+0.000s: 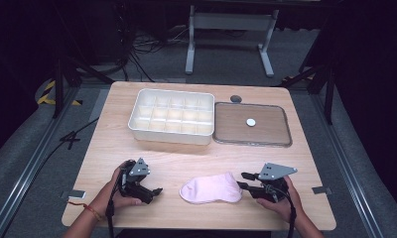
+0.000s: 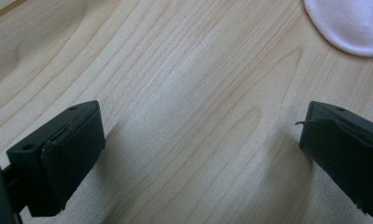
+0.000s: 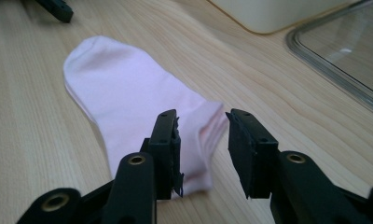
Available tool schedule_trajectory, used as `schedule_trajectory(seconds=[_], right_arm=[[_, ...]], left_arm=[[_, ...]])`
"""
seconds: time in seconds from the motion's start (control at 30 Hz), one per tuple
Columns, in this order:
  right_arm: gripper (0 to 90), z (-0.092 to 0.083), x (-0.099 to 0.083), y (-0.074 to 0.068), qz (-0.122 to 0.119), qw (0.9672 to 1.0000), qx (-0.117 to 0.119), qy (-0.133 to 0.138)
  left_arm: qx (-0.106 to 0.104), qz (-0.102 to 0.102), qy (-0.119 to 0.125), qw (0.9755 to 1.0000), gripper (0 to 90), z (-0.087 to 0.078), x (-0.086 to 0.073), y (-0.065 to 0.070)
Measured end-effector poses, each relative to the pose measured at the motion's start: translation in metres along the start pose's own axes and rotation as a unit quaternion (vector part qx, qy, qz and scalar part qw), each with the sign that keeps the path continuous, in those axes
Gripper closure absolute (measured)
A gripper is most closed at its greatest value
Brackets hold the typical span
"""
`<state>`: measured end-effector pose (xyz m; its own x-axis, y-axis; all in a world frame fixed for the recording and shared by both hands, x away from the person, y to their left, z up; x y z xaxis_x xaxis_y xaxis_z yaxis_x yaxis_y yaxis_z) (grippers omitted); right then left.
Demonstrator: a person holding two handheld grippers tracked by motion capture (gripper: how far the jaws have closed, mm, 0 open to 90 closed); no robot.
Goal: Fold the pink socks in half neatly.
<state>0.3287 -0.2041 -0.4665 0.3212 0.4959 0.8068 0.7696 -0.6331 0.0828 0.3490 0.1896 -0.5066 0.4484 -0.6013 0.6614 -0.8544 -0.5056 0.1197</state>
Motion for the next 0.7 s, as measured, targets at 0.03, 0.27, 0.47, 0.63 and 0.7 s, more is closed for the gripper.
schedule_trajectory(seconds=[0.03, 0.27, 0.47, 0.63, 0.7], right_arm=[[64.7, 0.002, 0.003, -0.003, -0.004, 1.0000, 0.003, 0.001], [71.2, 0.021, 0.018, -0.025, -0.025, 0.9989, 0.040, 0.001], [74.5, 0.044, 0.024, -0.047, -0.053, 0.9963, 0.065, -0.017], [75.6, 0.058, 0.027, -0.060, -0.068, 0.9941, 0.080, -0.027], [75.7, 0.063, 0.025, -0.062, -0.069, 0.9935, 0.084, -0.031]], left_arm=[[0.000, -0.001, 0.000, 1.0000, 0.3, 0.000, 0.000, 0.000], [0.007, -0.005, -0.005, 0.9999, 1.1, 0.000, 0.001, 0.002], [0.010, -0.012, 0.002, 0.9999, 6.9, 0.000, 0.003, 0.004], [0.006, -0.016, 0.012, 0.9998, 21.2, 0.001, 0.009, 0.006], [-0.009, -0.016, 0.023, 0.9996, 30.1, 0.001, 0.014, 0.009]])
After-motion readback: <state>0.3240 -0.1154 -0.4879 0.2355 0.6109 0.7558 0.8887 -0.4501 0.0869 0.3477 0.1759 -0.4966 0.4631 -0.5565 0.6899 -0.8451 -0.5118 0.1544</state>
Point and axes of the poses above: each handheld gripper's, and its own axes: z roughly forward along the jaws, x roughly out of its top, y roughly to its right, the point moved 3 cm from there along z, roughly forward along the jaws, and after that the axes turned 8 degrees about -x, right-handed, at the moved point
